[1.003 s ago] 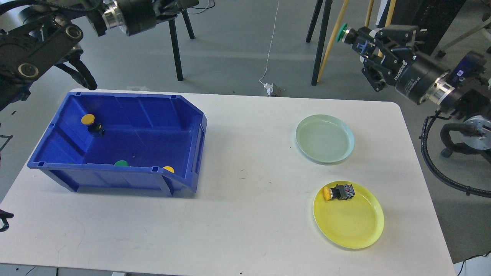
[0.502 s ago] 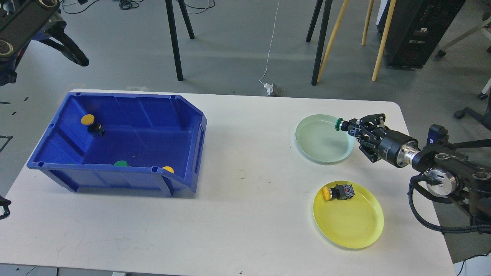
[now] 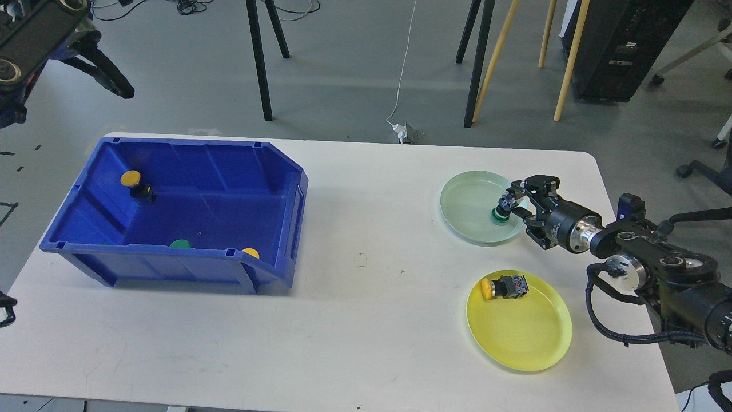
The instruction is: Pass button and place on color plate
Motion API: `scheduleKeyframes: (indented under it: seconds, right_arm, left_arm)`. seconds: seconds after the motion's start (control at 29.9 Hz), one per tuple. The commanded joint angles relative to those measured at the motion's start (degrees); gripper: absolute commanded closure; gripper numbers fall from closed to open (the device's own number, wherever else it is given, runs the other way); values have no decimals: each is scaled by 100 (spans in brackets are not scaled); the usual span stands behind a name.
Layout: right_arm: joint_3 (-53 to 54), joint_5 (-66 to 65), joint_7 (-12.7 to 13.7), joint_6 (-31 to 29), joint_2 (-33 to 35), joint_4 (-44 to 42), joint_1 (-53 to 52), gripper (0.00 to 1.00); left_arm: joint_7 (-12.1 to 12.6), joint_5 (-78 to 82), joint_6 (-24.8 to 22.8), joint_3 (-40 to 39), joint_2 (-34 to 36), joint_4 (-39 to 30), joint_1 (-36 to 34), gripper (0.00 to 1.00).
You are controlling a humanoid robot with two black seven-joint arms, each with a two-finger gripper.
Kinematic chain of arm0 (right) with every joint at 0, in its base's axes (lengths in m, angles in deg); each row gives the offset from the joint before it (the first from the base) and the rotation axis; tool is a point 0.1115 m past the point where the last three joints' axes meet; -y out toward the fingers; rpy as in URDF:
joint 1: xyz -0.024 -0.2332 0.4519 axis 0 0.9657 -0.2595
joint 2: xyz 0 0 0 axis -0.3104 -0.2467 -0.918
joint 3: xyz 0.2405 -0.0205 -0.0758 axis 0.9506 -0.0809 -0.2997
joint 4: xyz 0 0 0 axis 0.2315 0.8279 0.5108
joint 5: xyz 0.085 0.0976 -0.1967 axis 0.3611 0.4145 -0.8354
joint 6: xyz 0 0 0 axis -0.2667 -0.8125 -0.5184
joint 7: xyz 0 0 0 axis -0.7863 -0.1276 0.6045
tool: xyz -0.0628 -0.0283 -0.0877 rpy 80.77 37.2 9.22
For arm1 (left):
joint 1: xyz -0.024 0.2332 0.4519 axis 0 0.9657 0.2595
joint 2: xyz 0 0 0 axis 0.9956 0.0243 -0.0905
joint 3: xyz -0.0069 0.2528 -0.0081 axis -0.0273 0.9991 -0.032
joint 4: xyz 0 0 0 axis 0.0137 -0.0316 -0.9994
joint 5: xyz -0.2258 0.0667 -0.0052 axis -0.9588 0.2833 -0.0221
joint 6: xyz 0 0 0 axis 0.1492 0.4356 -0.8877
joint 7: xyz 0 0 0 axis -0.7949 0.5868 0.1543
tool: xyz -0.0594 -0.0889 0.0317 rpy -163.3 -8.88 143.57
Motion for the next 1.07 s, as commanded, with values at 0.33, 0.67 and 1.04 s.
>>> scheduleKeyframes:
  seconds: [0.33,0.67,1.04]
  right_arm:
    - [365,61,16,3,142,154,-229,4]
    - [1507,61,-54,-14,1081,971,-220,1]
    - [1789,79,104,241,2478,1217,-985,2]
  left_arm:
    - [0,27,0,62,16,17,5,1]
    - [66,-446,634,-35,-46,105,111,1]
    - [1235,-799,972,-70,-265,79,102,1]
